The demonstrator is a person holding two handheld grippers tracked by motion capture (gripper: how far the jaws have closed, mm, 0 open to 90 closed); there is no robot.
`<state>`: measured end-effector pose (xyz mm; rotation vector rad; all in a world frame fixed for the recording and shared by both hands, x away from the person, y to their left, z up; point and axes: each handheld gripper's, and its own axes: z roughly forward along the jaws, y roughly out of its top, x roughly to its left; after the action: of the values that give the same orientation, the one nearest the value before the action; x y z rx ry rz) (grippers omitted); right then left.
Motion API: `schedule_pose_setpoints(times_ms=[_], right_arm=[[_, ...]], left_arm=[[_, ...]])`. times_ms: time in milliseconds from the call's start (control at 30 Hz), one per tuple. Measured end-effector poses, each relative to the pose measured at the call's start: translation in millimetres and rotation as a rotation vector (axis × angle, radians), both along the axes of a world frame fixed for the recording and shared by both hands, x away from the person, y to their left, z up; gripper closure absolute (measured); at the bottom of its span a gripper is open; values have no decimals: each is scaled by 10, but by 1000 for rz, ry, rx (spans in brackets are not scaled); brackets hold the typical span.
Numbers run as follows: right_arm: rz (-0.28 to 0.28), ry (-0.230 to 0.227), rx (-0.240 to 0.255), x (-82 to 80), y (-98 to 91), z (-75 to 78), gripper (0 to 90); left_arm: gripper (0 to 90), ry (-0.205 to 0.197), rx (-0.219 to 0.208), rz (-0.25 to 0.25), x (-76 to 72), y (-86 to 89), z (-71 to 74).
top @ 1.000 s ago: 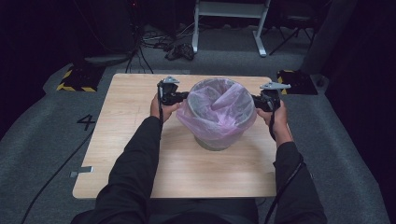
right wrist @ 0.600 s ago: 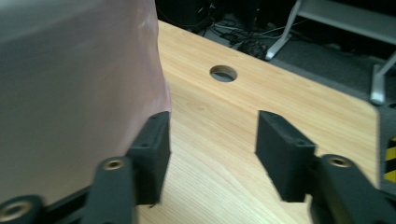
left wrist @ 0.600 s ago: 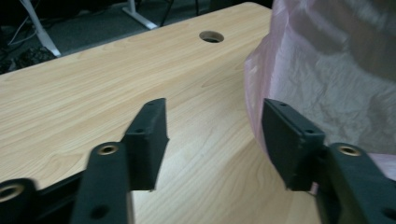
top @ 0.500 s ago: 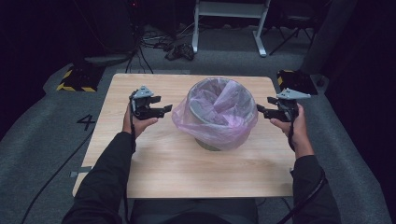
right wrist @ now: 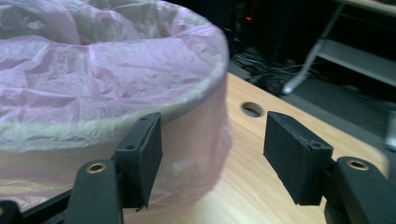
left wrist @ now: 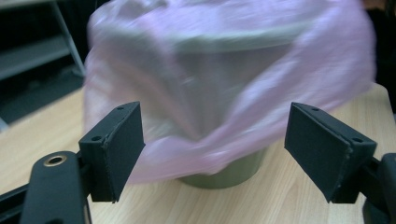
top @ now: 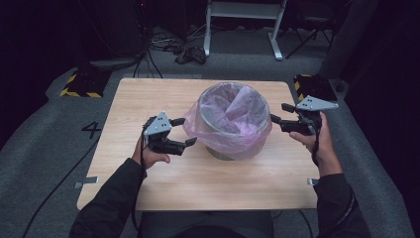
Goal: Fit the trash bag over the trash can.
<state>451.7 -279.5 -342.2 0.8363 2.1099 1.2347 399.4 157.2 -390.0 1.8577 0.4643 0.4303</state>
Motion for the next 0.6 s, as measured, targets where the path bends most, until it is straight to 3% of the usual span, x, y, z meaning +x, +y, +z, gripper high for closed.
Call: schedule_pose_setpoints(times_ms=[100, 200, 233, 433, 600], right_arm=[[2, -10, 1, -46, -11, 56, 365], [4, -61, 30, -99, -4, 117, 364], [26, -76, 49, -120, 38, 177, 359], [79, -62, 76, -108, 220, 300, 333], [139, -55, 89, -49, 473, 417, 323]], left_arm=[[239, -28, 25, -3, -59, -106, -13], [265, -11, 35, 4, -34, -180, -51], [348, -6, 49, 2, -29, -212, -71], [422, -6, 116, 32, 34, -382, -169], [674, -25, 159, 16, 117, -469, -229]])
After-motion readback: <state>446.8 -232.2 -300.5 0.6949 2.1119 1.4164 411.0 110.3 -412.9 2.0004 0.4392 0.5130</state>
